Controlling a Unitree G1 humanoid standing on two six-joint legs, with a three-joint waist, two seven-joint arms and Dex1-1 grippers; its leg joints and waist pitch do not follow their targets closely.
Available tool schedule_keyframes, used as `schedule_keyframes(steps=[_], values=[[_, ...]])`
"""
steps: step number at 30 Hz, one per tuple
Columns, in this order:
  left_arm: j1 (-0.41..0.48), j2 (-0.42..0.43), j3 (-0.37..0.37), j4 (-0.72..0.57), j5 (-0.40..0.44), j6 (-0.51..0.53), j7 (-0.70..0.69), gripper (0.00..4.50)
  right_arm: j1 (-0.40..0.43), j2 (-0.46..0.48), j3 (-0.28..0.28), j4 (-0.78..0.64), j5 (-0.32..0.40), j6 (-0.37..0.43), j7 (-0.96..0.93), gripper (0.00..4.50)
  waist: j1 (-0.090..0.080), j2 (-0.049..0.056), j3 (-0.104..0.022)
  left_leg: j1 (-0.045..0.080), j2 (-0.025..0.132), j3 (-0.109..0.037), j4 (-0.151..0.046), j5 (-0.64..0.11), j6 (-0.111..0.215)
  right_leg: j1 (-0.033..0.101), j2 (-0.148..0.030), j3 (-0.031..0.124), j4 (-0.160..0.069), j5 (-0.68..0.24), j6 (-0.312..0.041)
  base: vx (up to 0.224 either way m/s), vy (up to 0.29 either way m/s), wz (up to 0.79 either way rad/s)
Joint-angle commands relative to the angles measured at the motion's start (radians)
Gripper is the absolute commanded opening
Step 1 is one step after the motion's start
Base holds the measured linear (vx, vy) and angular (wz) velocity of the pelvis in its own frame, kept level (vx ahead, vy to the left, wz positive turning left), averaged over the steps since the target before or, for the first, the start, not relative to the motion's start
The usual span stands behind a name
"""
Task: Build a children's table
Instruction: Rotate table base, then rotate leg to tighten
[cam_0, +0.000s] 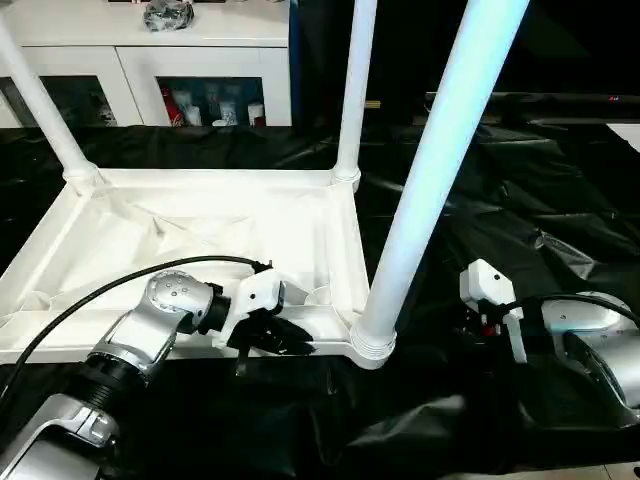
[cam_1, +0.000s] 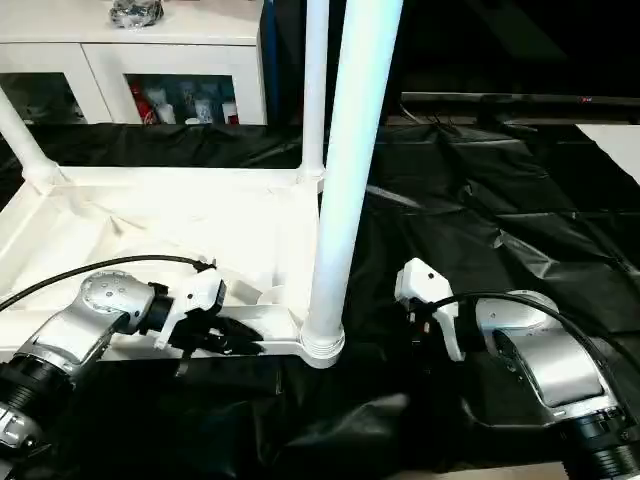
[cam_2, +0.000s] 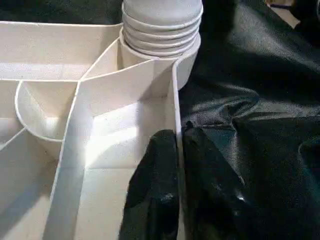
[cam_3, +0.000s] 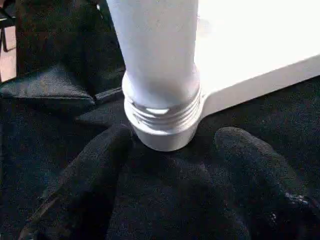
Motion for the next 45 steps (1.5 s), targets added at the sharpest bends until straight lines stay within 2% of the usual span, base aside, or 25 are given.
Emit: schedule_keyframes(steps=[1, 4, 7, 9, 10, 12, 13, 14, 15, 16, 17, 18, 20, 22, 23, 25, 28, 32, 35, 37, 41, 43, 44, 45], values=[[0.007, 0.012, 0.007, 0.020, 0.011, 0.007, -0.004, 0.12, 0.001, -0.011, 0.001, -0.022, 0.007, 0.003, 0.001, 3.25, 0.005, -0.005, -0.059, 0.013, 0.035, -0.014, -0.071, -0.275, 0.020, 0.041, -0.072, 0.040, -0.093, -0.401, -0.175, 0.000, 0.000, 0.00], [0.018, 0.021, -0.002, 0.017, 0.033, 0.008, 0.008, 0.06, -0.004, -0.007, 0.006, -0.016, 0.003, -0.004, -0.008, 3.25, 0.006, -0.010, -0.058, 0.013, 0.035, -0.015, -0.072, -0.282, 0.020, 0.040, -0.073, 0.039, -0.096, -0.438, -0.160, 0.000, 0.000, 0.00], [0.019, 0.018, 0.002, 0.015, 0.037, 0.020, 0.028, 0.06, -0.008, -0.002, 0.005, -0.005, -0.004, -0.014, -0.019, 3.25, 0.005, -0.011, -0.058, 0.013, 0.033, -0.015, -0.071, -0.278, 0.020, 0.039, -0.074, 0.040, -0.099, -0.461, -0.146, 0.000, 0.000, 0.00], [0.019, 0.009, 0.005, 0.019, 0.061, 0.029, 0.074, 0.06, -0.020, 0.019, -0.008, 0.019, -0.001, -0.002, -0.049, 3.25, 0.003, -0.012, -0.056, 0.013, 0.034, -0.015, -0.071, -0.278, 0.019, 0.037, -0.073, 0.039, -0.100, -0.470, -0.144, 0.000, 0.000, 0.00], [0.015, -0.004, 0.009, 0.025, 0.079, 0.059, 0.125, 0.02, -0.025, 0.030, -0.010, 0.031, 0.000, -0.002, -0.058, 3.42, 0.003, -0.011, -0.057, 0.013, 0.033, -0.016, -0.071, -0.281, 0.018, 0.036, -0.074, 0.038, -0.100, -0.477, -0.144, 0.000, 0.000, 0.00], [0.005, -0.037, 0.028, 0.036, 0.095, 0.111, 0.221, 0.00, -0.035, 0.055, -0.013, 0.051, -0.001, -0.011, -0.080, 3.63, 0.001, -0.015, -0.053, 0.018, 0.032, -0.015, -0.068, -0.300, 0.015, 0.031, -0.073, 0.036, -0.105, -0.521, -0.135, 0.000, 0.000, 0.00], [0.003, -0.051, 0.039, 0.034, 0.090, 0.134, 0.248, 0.00, -0.039, 0.066, -0.016, 0.058, 0.002, -0.011, -0.089, 3.63, 0.001, -0.016, -0.052, 0.022, 0.028, -0.016, -0.065, -0.314, 0.014, 0.029, -0.074, 0.032, -0.112, -0.572, -0.119, 0.000, 0.000, 0.00], [0.002, -0.062, 0.048, 0.031, 0.082, 0.150, 0.265, 0.00, -0.043, 0.076, -0.019, 0.063, 0.006, -0.009, -0.097, 3.70, 0.000, -0.016, -0.052, 0.019, 0.025, -0.018, -0.064, -0.313, 0.013, 0.030, -0.076, 0.030, -0.116, -0.608, -0.100, 0.000, 0.000, 0.00], [0.003, -0.071, 0.052, 0.013, 0.076, 0.163, 0.274, 0.00, -0.050, 0.088, -0.019, 0.073, 0.002, -0.020, -0.112, 3.79, 0.000, -0.019, -0.052, 0.017, 0.026, -0.019, -0.066, -0.310, 0.012, 0.031, -0.076, 0.029, -0.117, -0.618, -0.092, 0.000, 0.000, 0.00], [0.004, -0.076, 0.053, 0.000, 0.072, 0.172, 0.279, 0.00, -0.054, 0.095, -0.018, 0.079, -0.002, -0.029, -0.121, 3.88, -0.001, -0.017, -0.052, 0.017, 0.026, -0.020, -0.067, -0.311, 0.011, 0.031, -0.076, 0.027, -0.119, -0.623, -0.086, 0.000, 0.000, 0.00], [0.005, -0.081, 0.051, -0.015, 0.073, 0.183, 0.284, 0.00, -0.061, 0.106, -0.014, 0.090, -0.011, -0.042, -0.134, 3.88, -0.008, -0.021, -0.050, 0.012, 0.024, -0.022, -0.069, -0.319, 0.010, 0.032, -0.074, 0.023, -0.122, -0.634, -0.074, 0.000, 0.000, 0.00], [0.006, -0.088, 0.045, -0.035, 0.078, 0.200, 0.294, 0.00, -0.078, 0.132, -0.005, 0.121, -0.044, -0.085, -0.184, 4.08, -0.012, -0.018, -0.052, 0.012, 0.025, -0.026, -0.071, -0.335, 0.004, 0.031, -0.076, 0.021, -0.123, -0.642, -0.064, 0.000, 0.000, 0.00], [0.005, -0.094, 0.042, -0.045, 0.083, 0.216, 0.301, 0.00, -0.103, 0.163, -0.007, 0.164, -0.072, -0.107, -0.249, 4.13, -0.023, -0.021, -0.052, 0.011, 0.023, -0.028, -0.071, -0.343, 0.003, 0.030, -0.076, 0.017, -0.123, -0.635, -0.070, 0.000, 0.000, 0.00], [-0.007, -0.105, 0.044, -0.044, 0.113, 0.269, 0.354, 0.00, -0.146, 0.209, -0.021, 0.242, -0.117, -0.163, -0.361, 4.13, -0.027, -0.014, -0.054, 0.017, 0.025, -0.029, -0.072, -0.345, -0.002, 0.028, -0.079, 0.014, -0.124, -0.617, -0.083, 0.000, 0.000, 0.00], [-0.012, -0.112, 0.048, -0.044, 0.115, 0.284, 0.369, 0.00, -0.159, 0.221, -0.030, 0.261, -0.116, -0.161, -0.383, 4.13, -0.029, -0.014, -0.056, 0.016, 0.026, -0.029, -0.074, -0.344, -0.001, 0.031, -0.076, 0.013, -0.123, -0.583, -0.097, 0.000, 0.000, 0.00], [-0.017, -0.119, 0.052, -0.047, 0.115, 0.299, 0.382, 0.00, -0.171, 0.233, -0.039, 0.278, -0.111, -0.153, -0.399, 4.13, -0.026, -0.012, -0.058, 0.019, 0.030, -0.026, -0.075, -0.338, 0.007, 0.031, -0.074, 0.016, -0.118, -0.506, -0.124, 0.000, 0.000, 0.00], [-0.008, -0.121, 0.033, -0.098, 0.101, 0.313, 0.346, 0.00, -0.185, 0.243, -0.018, 0.299, -0.113, -0.170, -0.378, 4.13, -0.023, -0.017, -0.061, 0.010, 0.032, -0.024, -0.079, -0.313, 0.014, 0.041, -0.077, 0.019, -0.107, -0.424, -0.149, 0.000, 0.000, 0.00], [-0.004, -0.105, 0.001, -0.123, 0.111, 0.362, 0.308, 0.00, -0.185, 0.240, 0.013, 0.303, -0.109, -0.180, -0.318, 4.13, -0.018, -0.013, -0.065, 0.010, 0.032, -0.018, -0.075, -0.268, 0.030, 0.044, -0.078, 0.024, -0.096, -0.344, -0.177, 0.000, 0.000, 0.00], [-0.010, -0.115, 0.004, -0.135, 0.111, 0.418, 0.322, 0.00, -0.198, 0.248, 0.028, 0.338, -0.115, -0.207, -0.302, 4.13, -0.015, -0.013, -0.068, 0.008, 0.032, -0.013, -0.070, -0.221, 0.038, 0.046, -0.077, 0.025, -0.087, -0.259, -0.219, 0.000, 0.000, 0.00], [-0.012, -0.129, 0.009, -0.148, 0.099, 0.411, 0.321, 0.00, -0.218, 0.259, 0.033, 0.379, -0.117, -0.225, -0.306, 4.13, -0.013, -0.011, -0.069, 0.012, 0.033, -0.012, -0.067, -0.214, 0.040, 0.044, -0.076, 0.026, -0.086, -0.251, -0.228, 0.000, 0.000, 0.00], [-0.013, -0.129, 0.007, -0.140, 0.103, 0.386, 0.314, 0.00, -0.242, 0.273, 0.033, 0.426, -0.124, -0.235, -0.306, 4.13, -0.006, -0.012, -0.069, 0.008, 0.034, -0.014, -0.071, -0.202, 0.038, 0.050, -0.075, 0.023, -0.081, -0.228, -0.229, 0.000, 0.000, 0.00], [-0.013, -0.125, 0.005, -0.136, 0.106, 0.375, 0.302, 0.00, -0.255, 0.280, 0.035, 0.447, -0.128, -0.244, -0.303, 4.13, -0.008, -0.014, -0.067, 0.007, 0.033, -0.014, -0.072, -0.222, 0.034, 0.050, -0.076, 0.023, -0.085, -0.260, -0.219, 0.000, 0.000, 0.00], [-0.016, -0.119, 0.008, -0.125, 0.110, 0.358, 0.294, 0.00, -0.268, 0.287, 0.037, 0.466, -0.126, -0.247, -0.294, 3.86, -0.008, -0.017, -0.066, 0.008, 0.033, -0.014, -0.073, -0.232, 0.031, 0.049, -0.076, 0.023, -0.087, -0.285, -0.211, 0.000, 0.000, 0.00], [-0.018, -0.116, 0.011, -0.120, 0.111, 0.353, 0.292, 0.00, -0.274, 0.291, 0.037, 0.477, -0.126, -0.249, -0.292, 3.86, -0.009, -0.016, -0.066, 0.008, 0.032, -0.015, -0.072, -0.236, 0.031, 0.048, -0.077, 0.023, -0.088, -0.300, -0.206, 0.000, 0.000, 0.00]])
